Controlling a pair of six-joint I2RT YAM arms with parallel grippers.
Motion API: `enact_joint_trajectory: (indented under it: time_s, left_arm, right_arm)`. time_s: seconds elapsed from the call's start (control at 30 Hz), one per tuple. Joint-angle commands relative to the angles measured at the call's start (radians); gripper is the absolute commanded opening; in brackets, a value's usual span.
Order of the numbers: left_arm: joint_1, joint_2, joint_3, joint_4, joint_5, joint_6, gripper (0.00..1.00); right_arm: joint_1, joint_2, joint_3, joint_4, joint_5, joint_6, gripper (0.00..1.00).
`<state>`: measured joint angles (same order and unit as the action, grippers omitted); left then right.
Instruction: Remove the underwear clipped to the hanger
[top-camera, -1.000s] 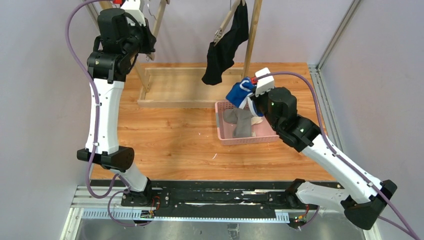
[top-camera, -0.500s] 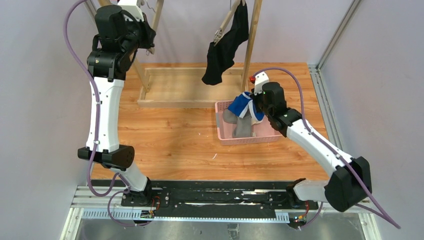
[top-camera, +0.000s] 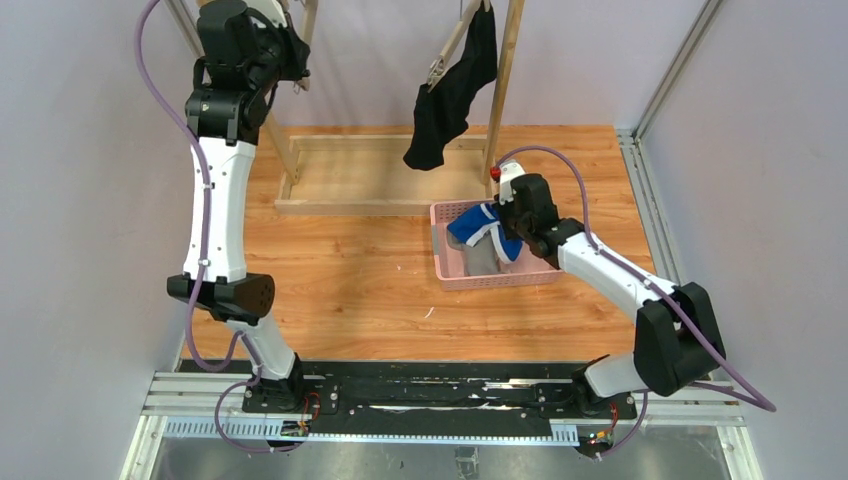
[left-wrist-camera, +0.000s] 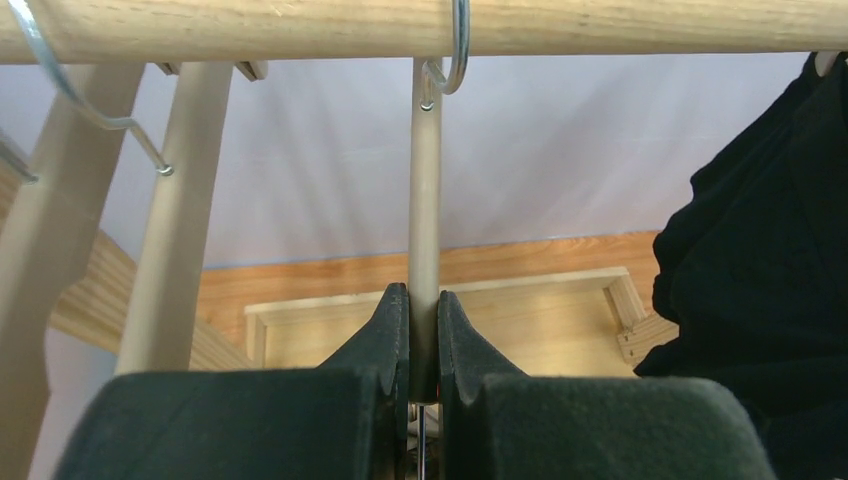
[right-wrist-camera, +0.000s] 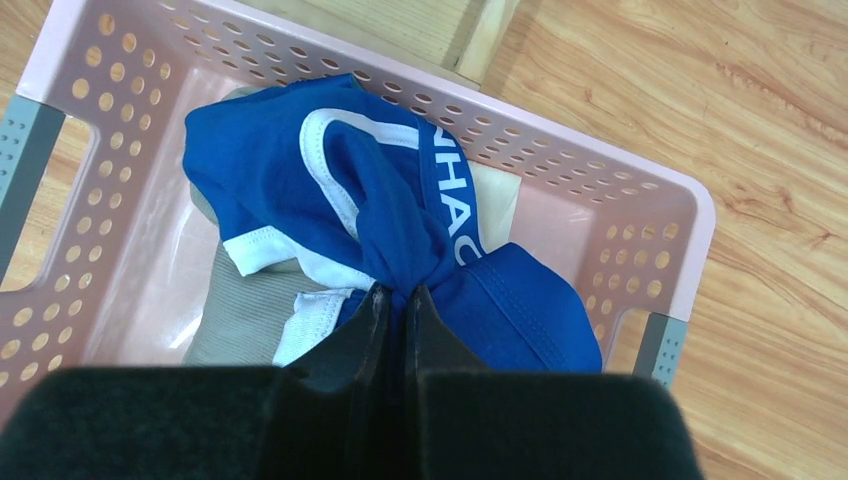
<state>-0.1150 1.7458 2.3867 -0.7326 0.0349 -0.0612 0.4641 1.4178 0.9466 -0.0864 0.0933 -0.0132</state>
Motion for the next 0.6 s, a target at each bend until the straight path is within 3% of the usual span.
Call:
enact_joint_trajectory:
  time_s: [0.0, 0.07, 0.13, 0.23, 0.37, 0.57]
  left_arm:
    - [0.007, 0.034, 0.037, 0.057, -0.004, -0.015, 0.0]
    - [0.008, 0.038, 0.025, 0.055, -0.008, -0.015, 0.06]
    - [0.008, 0.033, 0.01, 0.053, -0.024, -0.008, 0.2]
    - [0.008, 0.004, -0.021, 0.074, -0.044, 0.002, 0.31]
    - [0.008, -0.038, -0.043, 0.093, -0.039, 0.006, 0.45]
    - [0.008, -0.138, -0.089, 0.1, -0.044, 0.023, 0.5]
  right_arm:
    - [-0.015, -0.039, -0.019, 0.0, 0.008, 0.019, 0.02]
    - [-0.015, -0.039, -0.009, -0.019, 0.012, 0.021, 0.16]
    - [-0.015, -0.045, -0.009, -0.027, 0.016, 0.023, 0.36]
    - [-0.015, -0.064, -0.015, -0.024, 0.021, 0.024, 0.52]
    - [-0.015, -0.09, -0.01, -0.028, 0.023, 0.022, 0.58]
    - [-0.015, -0.16, -0.011, -0.03, 0.029, 0.019, 0.59]
